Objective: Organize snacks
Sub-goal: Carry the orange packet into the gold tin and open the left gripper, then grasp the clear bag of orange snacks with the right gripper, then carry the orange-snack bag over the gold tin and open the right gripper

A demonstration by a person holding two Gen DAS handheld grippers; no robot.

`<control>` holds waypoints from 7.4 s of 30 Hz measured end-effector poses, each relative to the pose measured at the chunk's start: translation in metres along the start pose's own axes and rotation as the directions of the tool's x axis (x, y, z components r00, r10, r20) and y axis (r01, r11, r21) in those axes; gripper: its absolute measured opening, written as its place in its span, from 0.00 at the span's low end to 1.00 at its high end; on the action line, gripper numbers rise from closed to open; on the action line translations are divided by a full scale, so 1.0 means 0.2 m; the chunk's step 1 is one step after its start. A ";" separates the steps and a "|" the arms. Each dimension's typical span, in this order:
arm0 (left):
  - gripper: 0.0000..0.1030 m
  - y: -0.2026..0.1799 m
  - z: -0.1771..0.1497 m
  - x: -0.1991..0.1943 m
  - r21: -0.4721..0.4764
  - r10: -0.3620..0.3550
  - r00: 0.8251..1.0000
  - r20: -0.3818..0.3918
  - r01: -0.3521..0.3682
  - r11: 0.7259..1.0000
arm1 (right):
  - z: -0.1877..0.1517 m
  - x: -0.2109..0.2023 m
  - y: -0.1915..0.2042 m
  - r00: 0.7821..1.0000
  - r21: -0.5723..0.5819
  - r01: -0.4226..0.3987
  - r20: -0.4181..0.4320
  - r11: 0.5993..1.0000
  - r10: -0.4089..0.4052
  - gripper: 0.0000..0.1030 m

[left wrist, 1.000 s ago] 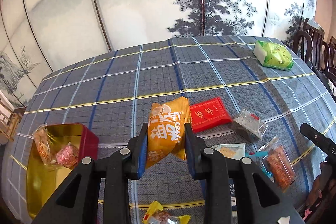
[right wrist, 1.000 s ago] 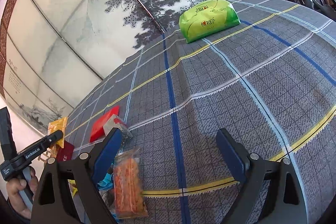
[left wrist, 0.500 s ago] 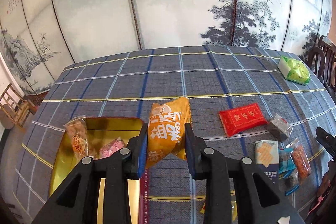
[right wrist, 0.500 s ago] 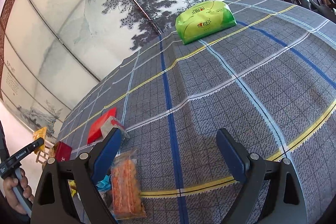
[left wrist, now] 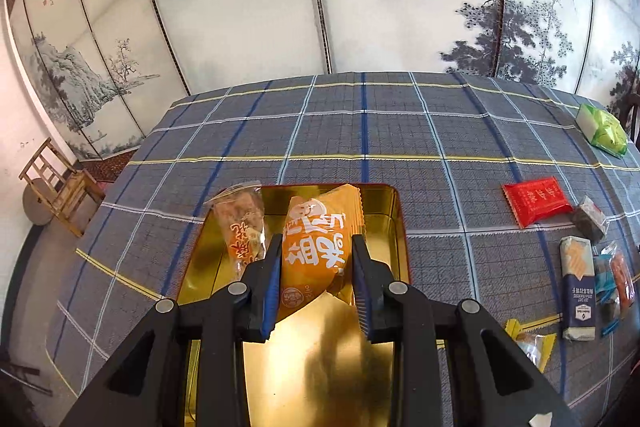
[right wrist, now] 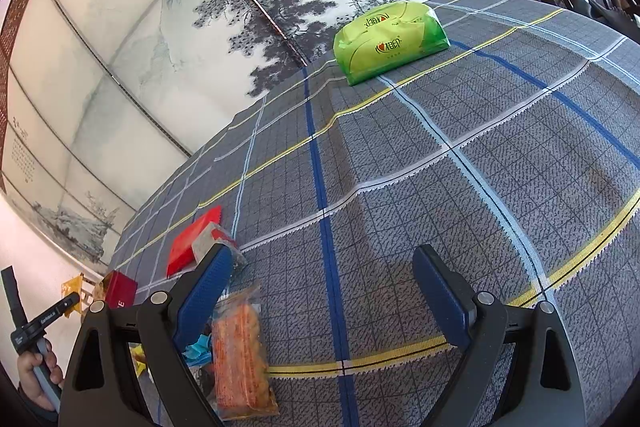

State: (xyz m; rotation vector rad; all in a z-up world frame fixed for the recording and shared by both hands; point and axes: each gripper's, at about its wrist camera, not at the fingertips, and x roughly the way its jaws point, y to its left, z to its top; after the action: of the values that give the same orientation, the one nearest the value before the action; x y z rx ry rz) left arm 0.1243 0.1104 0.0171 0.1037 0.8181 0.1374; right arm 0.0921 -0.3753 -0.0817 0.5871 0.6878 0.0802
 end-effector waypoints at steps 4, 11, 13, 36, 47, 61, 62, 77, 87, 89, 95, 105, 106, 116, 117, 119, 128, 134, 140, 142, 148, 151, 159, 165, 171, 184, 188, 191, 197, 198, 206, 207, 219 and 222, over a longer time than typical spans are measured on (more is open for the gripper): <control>0.27 0.05 -0.06 -0.02 0.005 0.011 1.000 -0.009 -0.011 1.000 | 0.00 0.00 0.00 1.000 0.000 -0.003 0.000 1.000 0.003 0.90; 0.27 0.15 -0.15 -0.04 -0.014 0.020 0.999 -0.032 -0.021 1.000 | 0.00 0.00 0.00 1.000 0.001 -0.003 0.000 1.000 0.003 0.90; 0.27 0.17 -0.17 -0.04 -0.022 0.021 0.999 -0.036 -0.022 1.000 | 0.00 0.00 0.00 1.000 0.000 -0.002 -0.001 1.000 0.002 0.91; 0.27 0.14 -0.33 0.07 -0.004 0.011 0.993 -0.113 -0.012 1.000 | 0.00 0.00 0.00 1.000 0.000 -0.003 -0.002 1.000 0.003 0.92; 0.27 0.15 -0.40 0.14 0.001 0.012 0.988 -0.154 -0.012 1.000 | 0.00 0.00 0.00 1.000 0.000 -0.003 -0.002 1.000 0.003 0.92; 0.28 0.16 -0.43 0.16 -0.014 0.019 0.987 -0.162 -0.021 1.000 | 0.00 0.00 0.00 1.000 0.001 -0.004 -0.002 1.000 0.004 0.92; 0.28 0.17 -0.43 0.16 -0.014 0.019 0.987 -0.161 -0.022 1.000 | 0.00 0.00 0.00 1.000 0.000 -0.004 -0.003 1.000 0.004 0.92; 0.32 0.16 -0.46 0.17 -0.004 0.038 0.990 -0.138 -0.039 0.999 | 0.00 0.00 0.01 1.000 -0.006 0.002 -0.006 1.000 -0.002 0.93; 0.68 0.18 -0.45 0.08 -0.043 -0.067 0.996 -0.052 0.065 0.997 | -0.08 -0.04 0.25 0.992 -0.196 0.080 -0.080 0.977 -0.097 0.93; 0.70 0.18 -0.44 0.02 -0.042 -0.084 0.996 0.006 0.084 0.996 | -0.11 -0.07 0.32 0.989 -0.261 0.098 -0.081 0.960 -0.123 0.94; 0.74 0.22 -0.44 -0.10 -0.082 -0.116 0.990 0.083 0.123 0.989 | -0.26 -0.03 0.46 0.955 -0.460 0.243 -0.042 0.854 -0.295 0.92; 0.74 0.37 -0.63 -0.20 -0.149 -0.134 0.990 0.054 0.140 0.979 | -0.27 0.15 0.52 0.937 -0.540 0.232 -0.101 0.809 -0.336 0.56; 0.75 0.37 -0.64 -0.23 -0.138 -0.127 0.989 0.071 0.136 0.981 | -0.26 0.16 0.52 0.938 -0.538 0.225 -0.105 0.812 -0.330 0.46; 0.75 0.46 -0.61 -0.54 -0.155 -0.125 0.951 0.284 0.174 0.972 | -0.08 0.13 0.47 0.906 -0.456 0.367 -0.024 0.811 -0.423 0.36; 0.75 0.46 -0.60 -0.56 -0.157 -0.121 0.946 0.301 0.174 0.972 | -0.05 0.11 0.48 0.906 -0.447 0.376 -0.007 0.812 -0.424 0.36; 0.75 0.47 -0.61 -0.60 -0.166 -0.114 0.939 0.324 0.176 0.970 | 0.00 0.07 0.51 0.908 -0.440 0.385 0.021 0.811 -0.419 0.36; 0.76 0.48 -0.80 -0.57 -0.199 -0.114 0.959 0.258 0.169 0.965 | 0.03 0.11 0.81 0.924 -0.497 0.358 0.066 0.791 -0.377 0.36; 0.76 0.46 -0.95 -0.55 -0.226 -0.108 0.971 0.213 0.156 0.961 | -0.04 0.18 1.01 0.945 -0.524 0.301 0.052 0.797 -0.323 0.36; 0.76 0.44 -1.04 -0.51 -0.247 -0.131 0.977 0.171 0.171 0.954 | -0.15 0.26 1.24 0.965 -0.568 0.229 0.027 0.791 -0.260 0.36; 0.76 0.44 -1.04 -0.51 -0.245 -0.129 0.977 0.171 0.169 0.955 | -0.19 0.28 1.32 0.971 -0.586 0.205 0.019 0.784 -0.240 0.36; 0.76 0.48 -1.08 -0.46 -0.278 -0.142 0.980 0.142 0.177 0.944 | -0.29 0.33 1.53 0.981 -0.618 0.146 -0.008 0.772 -0.192 0.36; 0.76 0.50 -1.10 -0.45 -0.284 -0.139 0.980 0.139 0.174 0.943 | -0.32 0.34 1.62 0.985 -0.633 0.124 -0.015 0.765 -0.171 0.36; 0.76 0.60 -1.17 -0.42 -0.327 -0.127 0.987 0.102 0.154 0.932 | -0.44 0.37 1.87 0.993 -0.661 0.041 -0.059 0.749 -0.106 0.36; 0.76 0.64 -1.22 -0.41 -0.350 -0.125 0.988 0.094 0.150 0.925 | -0.57 0.38 2.02 0.993 -0.690 -0.018 -0.100 0.724 -0.070 0.36; 0.76 0.68 -1.24 -0.43 -0.366 -0.123 0.988 0.097 0.150 0.919 | -0.68 0.37 2.14 0.991 -0.712 -0.062 -0.127 0.699 -0.041 0.36; 0.76 0.72 -1.31 -0.42 -0.386 -0.133 0.988 0.077 0.153 0.910 | -0.86 0.45 2.19 0.977 -0.716 -0.103 -0.205 0.690 -0.066 0.36; 0.76 0.73 -1.31 -0.42 -0.394 -0.131 0.989 0.075 0.150 0.907 | -0.89 0.47 2.19 0.972 -0.719 -0.114 -0.223 0.685 -0.072 0.36; 0.76 0.74 -1.32 -0.42 -0.400 -0.130 0.989 0.076 0.150 0.904 | -0.93 0.48 2.22 0.969 -0.728 -0.127 -0.236 0.673 -0.073 0.36; 0.76 0.74 -1.33 -0.41 -0.403 -0.132 0.989 0.070 0.149 0.903 | -0.98 0.50 2.25 0.959 -0.709 -0.154 -0.274 0.688 -0.067 0.36; 0.76 0.74 -1.33 -0.41 -0.404 -0.133 0.989 0.069 0.150 0.903 | -0.99 0.51 2.25 0.956 -0.703 -0.157 -0.284 0.693 -0.071 0.36; 0.76 0.75 -1.33 -0.42 -0.408 -0.127 0.990 0.068 0.144 0.902 | -1.06 0.58 2.17 0.938 -0.695 -0.143 -0.322 0.704 -0.127 0.36; 0.76 0.74 -1.33 -0.42 -0.405 -0.126 0.990 0.069 0.143 0.903 | -1.06 0.58 2.16 0.936 -0.695 -0.145 -0.326 0.705 -0.129 0.36; 0.76 0.72 -1.32 -0.41 -0.393 -0.112 0.993 0.046 0.121 0.912 | -1.19 0.59 2.17 0.943 -0.785 -0.107 -0.274 0.610 -0.187 0.39; 0.76 0.71 -1.31 -0.43 -0.384 -0.100 0.994 0.042 0.109 0.917 | -1.24 0.58 2.19 0.948 -0.820 -0.106 -0.254 0.563 -0.191 0.47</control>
State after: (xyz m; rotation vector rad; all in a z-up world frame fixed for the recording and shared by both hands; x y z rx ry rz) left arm -0.1377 0.2472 -0.0794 -0.3107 0.7595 0.1940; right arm 0.0807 0.1414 -0.0674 -0.3926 0.8826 0.4445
